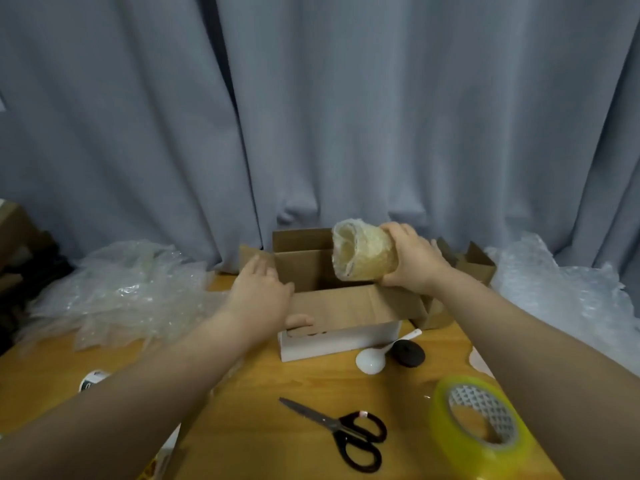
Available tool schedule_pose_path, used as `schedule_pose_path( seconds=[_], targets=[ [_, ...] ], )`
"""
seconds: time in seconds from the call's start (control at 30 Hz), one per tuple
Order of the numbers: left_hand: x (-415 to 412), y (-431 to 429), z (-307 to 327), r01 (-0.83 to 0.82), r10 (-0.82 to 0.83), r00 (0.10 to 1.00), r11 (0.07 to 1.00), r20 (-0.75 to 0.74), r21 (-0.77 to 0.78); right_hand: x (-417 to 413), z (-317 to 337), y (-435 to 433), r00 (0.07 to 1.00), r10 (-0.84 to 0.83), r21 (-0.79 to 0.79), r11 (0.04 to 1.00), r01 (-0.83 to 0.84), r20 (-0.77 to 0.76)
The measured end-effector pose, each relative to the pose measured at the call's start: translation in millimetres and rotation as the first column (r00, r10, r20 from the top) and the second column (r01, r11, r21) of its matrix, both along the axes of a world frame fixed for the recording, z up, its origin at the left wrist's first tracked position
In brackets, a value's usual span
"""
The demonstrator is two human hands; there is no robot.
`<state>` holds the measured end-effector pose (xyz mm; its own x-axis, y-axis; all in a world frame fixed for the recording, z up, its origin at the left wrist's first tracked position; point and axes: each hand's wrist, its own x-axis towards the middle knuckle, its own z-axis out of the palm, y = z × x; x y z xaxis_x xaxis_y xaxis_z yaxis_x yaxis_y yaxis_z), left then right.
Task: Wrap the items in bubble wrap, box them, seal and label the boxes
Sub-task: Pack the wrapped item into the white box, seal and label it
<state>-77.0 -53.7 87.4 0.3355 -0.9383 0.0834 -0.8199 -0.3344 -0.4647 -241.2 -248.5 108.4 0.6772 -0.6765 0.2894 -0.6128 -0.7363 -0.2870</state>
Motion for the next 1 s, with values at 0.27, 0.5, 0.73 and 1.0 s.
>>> schedule_pose_path(
  seconds=[0.27,0.5,0.73,1.0],
  targets=[
    [10.1,-14.5,-23.5,0.083,-0.117,0.936,0.990,-0.333,-0.115,43.0,9.6,10.3,0.886,-0.064,-0.224,0.973,-0.046,-0.460],
    [23.0,-8.2,-46.3,0.288,-0.310,0.946,0.939,-0.099,-0.190,45.3,-16.4,6.9,0.642,-0.115,-0.209,0.975,-0.072,-0.758],
    [33.8,-17.2,-45.6,0.299,-0.322,0.940,0.935,-0.107,-0.190,39.0,-15.3,9.4,0.826,-0.019,-0.120,0.991,-0.059,-0.563],
    [56.7,-25.7,-15.1,0.168,-0.344,0.883,0.867,-0.319,-0.469,82.0,-8.1,57.3,0.960,0.185,-0.056,0.978,-0.201,-0.211]
  ],
)
